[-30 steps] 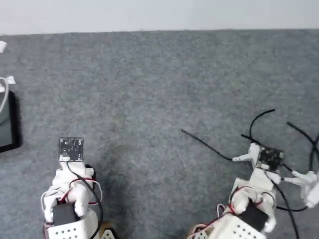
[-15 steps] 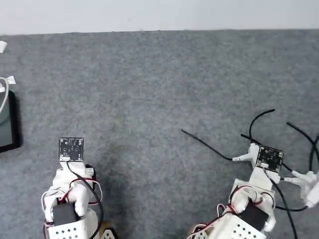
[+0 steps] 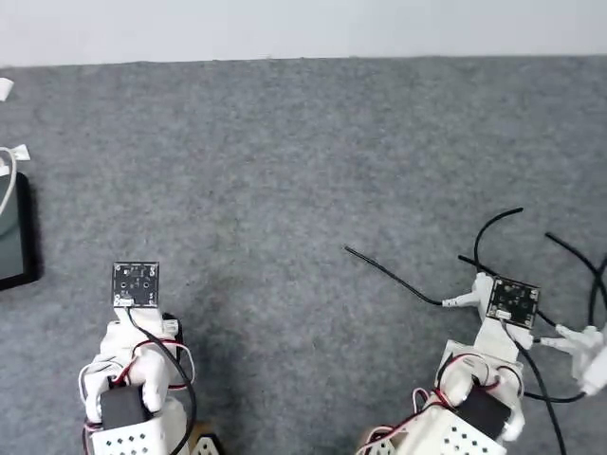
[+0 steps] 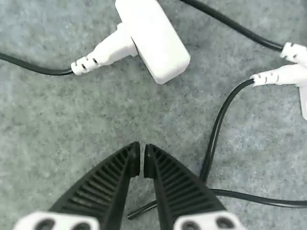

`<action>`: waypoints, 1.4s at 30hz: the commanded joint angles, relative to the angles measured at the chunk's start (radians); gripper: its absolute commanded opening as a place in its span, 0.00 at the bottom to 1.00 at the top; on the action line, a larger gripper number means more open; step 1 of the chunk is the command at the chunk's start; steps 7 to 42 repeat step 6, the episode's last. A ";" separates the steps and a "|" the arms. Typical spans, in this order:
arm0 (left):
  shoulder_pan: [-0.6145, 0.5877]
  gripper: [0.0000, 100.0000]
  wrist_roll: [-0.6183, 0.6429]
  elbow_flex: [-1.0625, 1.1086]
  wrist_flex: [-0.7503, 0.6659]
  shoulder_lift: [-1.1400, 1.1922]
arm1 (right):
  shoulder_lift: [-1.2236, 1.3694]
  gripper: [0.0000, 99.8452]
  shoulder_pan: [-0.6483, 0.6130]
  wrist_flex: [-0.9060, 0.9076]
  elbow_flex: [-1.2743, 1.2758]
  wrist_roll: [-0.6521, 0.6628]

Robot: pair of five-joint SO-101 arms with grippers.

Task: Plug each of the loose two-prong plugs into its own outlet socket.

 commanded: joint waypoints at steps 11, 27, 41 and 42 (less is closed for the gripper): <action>-0.002 0.01 -0.009 -0.012 0.005 -0.014 | 0.002 0.02 -0.001 -0.019 0.017 -0.002; -0.002 0.01 -0.009 -0.012 0.005 -0.014 | 0.002 0.02 -0.001 -0.019 0.017 -0.002; -0.002 0.01 -0.009 -0.012 0.005 -0.014 | 0.002 0.02 -0.001 -0.019 0.017 -0.002; -0.002 0.01 -0.009 -0.012 0.005 -0.014 | 0.002 0.02 -0.001 -0.019 0.017 -0.002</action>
